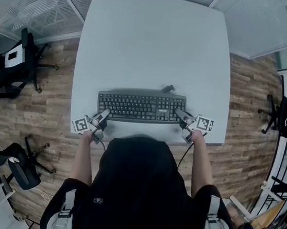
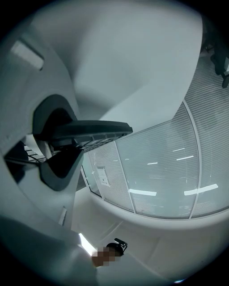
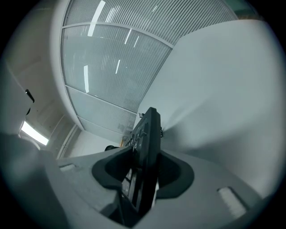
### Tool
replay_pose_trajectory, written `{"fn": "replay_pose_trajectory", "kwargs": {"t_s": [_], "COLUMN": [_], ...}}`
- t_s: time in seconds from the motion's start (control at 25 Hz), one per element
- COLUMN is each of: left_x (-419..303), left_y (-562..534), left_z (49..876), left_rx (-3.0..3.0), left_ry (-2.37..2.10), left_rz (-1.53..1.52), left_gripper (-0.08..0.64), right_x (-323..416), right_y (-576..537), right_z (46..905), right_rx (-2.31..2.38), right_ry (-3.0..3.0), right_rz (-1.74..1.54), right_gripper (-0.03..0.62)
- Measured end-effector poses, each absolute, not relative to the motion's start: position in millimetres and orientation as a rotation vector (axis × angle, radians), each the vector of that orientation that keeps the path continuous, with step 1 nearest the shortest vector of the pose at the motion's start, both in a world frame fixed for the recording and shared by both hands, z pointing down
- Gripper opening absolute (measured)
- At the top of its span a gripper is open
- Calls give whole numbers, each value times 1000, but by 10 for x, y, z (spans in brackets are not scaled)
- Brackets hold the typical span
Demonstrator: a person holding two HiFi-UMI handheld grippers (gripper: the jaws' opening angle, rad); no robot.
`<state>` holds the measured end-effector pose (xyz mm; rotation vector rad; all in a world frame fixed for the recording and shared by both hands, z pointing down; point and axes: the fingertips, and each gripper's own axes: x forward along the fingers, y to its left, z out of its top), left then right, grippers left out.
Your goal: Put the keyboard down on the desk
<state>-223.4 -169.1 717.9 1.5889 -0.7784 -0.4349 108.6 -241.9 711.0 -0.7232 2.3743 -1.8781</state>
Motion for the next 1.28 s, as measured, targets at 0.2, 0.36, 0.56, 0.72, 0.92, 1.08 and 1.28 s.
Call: {"fn": "replay_pose_trajectory", "kwargs": {"t_s": [0.2, 0.36, 0.56, 0.72, 0.92, 1.08, 1.28], "left_x": [-2272, -2262, -2276, -2238, -2165, -2176, -2163], "left_y": [-1629, -1557, -1479, -1404, -1342, -1285, -1292], "left_z": [7275, 7334, 7393, 7391, 7479, 7559, 7543], "left_rx": [1579, 1570, 1553, 1567, 1511, 1507, 1489], "left_ry": [-775, -775, -764, -751, -748, -777, -767], "left_rz": [-405, -383, -375, -363, -363, -341, -370], "left_gripper": [98, 98, 98, 98, 105, 106, 107], "right_x": [1121, 1094, 1222, 1178, 1261, 1261, 1216], "right_y": [-2325, -2242, -2088, -2020, -1886, -1822, -1835], "right_z": [7271, 7297, 7499, 7458, 7632, 7774, 7827], "right_rx": [-801, -757, -932, -840, -896, -912, -909], "right_ry": [2375, 2353, 2306, 2354, 2275, 2246, 2267], "right_rz": [-1930, -1938, -2052, -1994, -2061, -2084, -2077], "right_gripper": [155, 155, 156, 158, 160, 160, 160]}}
